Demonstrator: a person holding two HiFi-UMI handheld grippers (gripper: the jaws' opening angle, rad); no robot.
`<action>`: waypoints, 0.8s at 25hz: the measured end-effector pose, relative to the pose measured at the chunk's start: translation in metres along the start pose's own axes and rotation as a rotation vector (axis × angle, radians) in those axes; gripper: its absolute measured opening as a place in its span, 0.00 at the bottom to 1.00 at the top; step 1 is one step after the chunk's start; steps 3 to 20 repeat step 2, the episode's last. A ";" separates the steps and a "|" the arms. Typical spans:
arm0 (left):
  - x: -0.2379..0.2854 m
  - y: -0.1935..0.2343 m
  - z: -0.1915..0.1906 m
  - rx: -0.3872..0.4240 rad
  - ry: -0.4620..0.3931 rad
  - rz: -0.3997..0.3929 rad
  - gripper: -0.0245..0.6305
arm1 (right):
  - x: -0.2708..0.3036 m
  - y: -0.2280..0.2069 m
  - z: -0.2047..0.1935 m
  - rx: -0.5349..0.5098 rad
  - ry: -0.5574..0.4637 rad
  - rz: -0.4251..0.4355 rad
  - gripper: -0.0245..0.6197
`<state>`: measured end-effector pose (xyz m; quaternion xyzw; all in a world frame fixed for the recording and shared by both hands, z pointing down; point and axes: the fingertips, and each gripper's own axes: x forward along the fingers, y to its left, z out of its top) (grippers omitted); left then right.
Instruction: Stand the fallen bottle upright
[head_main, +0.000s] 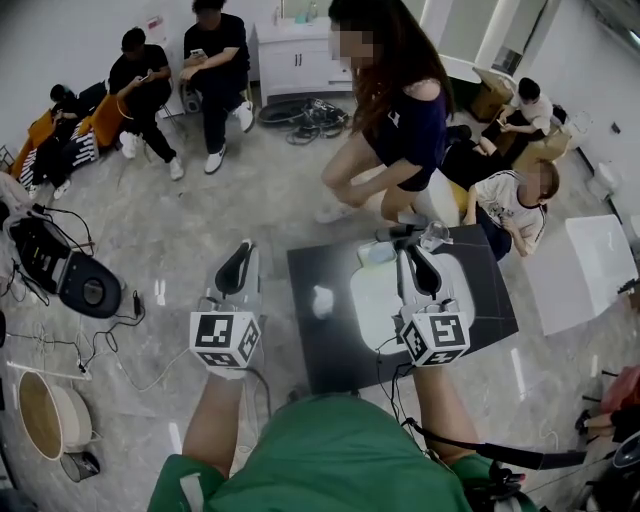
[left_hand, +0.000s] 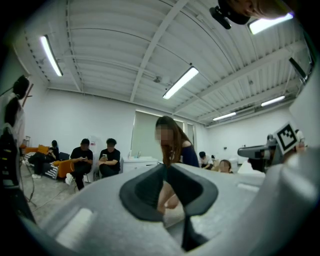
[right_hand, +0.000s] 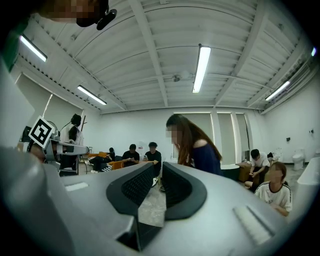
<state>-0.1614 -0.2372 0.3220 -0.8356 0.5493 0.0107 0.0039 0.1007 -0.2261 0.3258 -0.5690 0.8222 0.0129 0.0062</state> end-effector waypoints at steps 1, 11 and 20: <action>0.000 0.002 0.000 0.000 -0.001 -0.002 0.10 | 0.001 0.001 0.000 0.001 0.000 -0.002 0.12; 0.001 0.004 0.000 -0.001 -0.001 -0.003 0.10 | 0.002 0.002 -0.001 0.002 -0.001 -0.004 0.12; 0.001 0.004 0.000 -0.001 -0.001 -0.003 0.10 | 0.002 0.002 -0.001 0.002 -0.001 -0.004 0.12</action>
